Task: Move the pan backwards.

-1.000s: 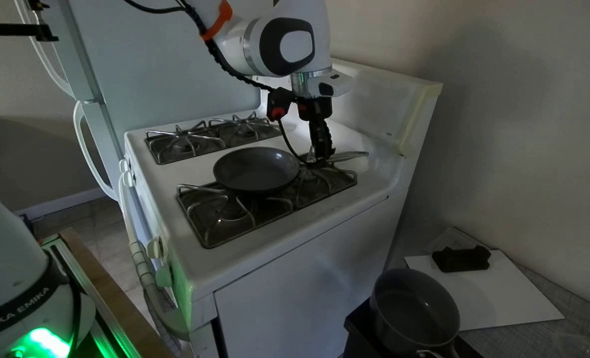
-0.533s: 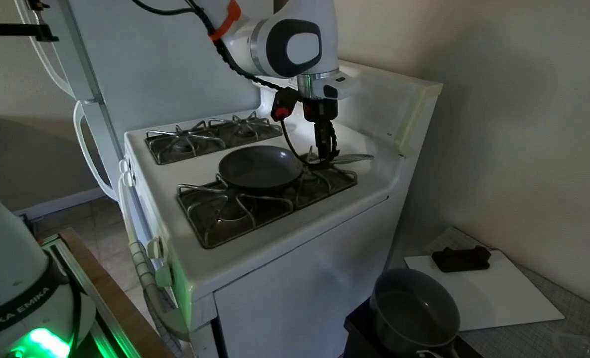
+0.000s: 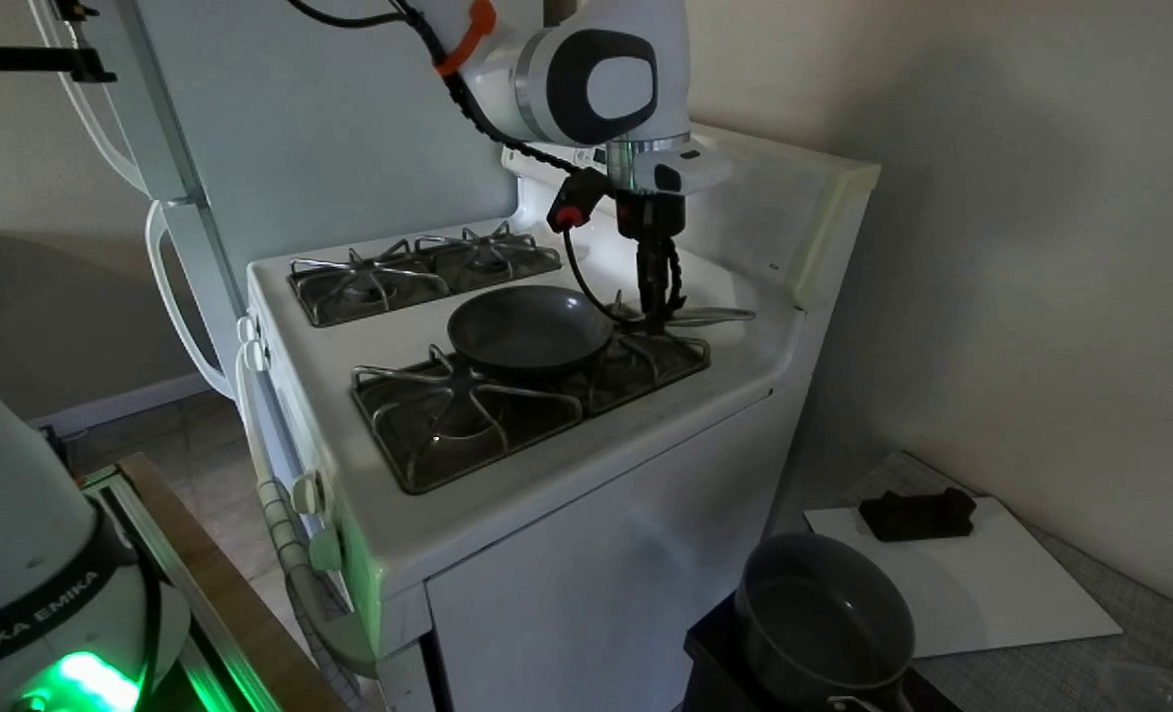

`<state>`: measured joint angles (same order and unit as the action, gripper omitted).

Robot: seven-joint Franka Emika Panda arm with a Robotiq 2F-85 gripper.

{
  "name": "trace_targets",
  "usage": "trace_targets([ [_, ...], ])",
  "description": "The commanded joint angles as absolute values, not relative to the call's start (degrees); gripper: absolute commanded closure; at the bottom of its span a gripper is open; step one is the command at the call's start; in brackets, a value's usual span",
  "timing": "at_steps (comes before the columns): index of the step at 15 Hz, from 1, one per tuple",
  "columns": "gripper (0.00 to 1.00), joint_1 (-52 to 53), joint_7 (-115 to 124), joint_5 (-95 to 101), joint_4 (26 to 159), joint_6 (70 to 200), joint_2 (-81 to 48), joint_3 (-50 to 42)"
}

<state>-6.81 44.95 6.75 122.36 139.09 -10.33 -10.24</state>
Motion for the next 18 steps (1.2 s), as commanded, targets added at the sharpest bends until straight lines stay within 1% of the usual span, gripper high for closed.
trace_targets([
  [1,0.95,-5.76,52.16,6.71,119.45,137.48,-12.96,-11.82],
  [8,0.95,-6.14,54.48,2.07,116.7,133.81,-13.69,-12.42],
  [18,0.95,-6.13,59.5,2.47,114.93,132.75,-14.36,-13.81],
])
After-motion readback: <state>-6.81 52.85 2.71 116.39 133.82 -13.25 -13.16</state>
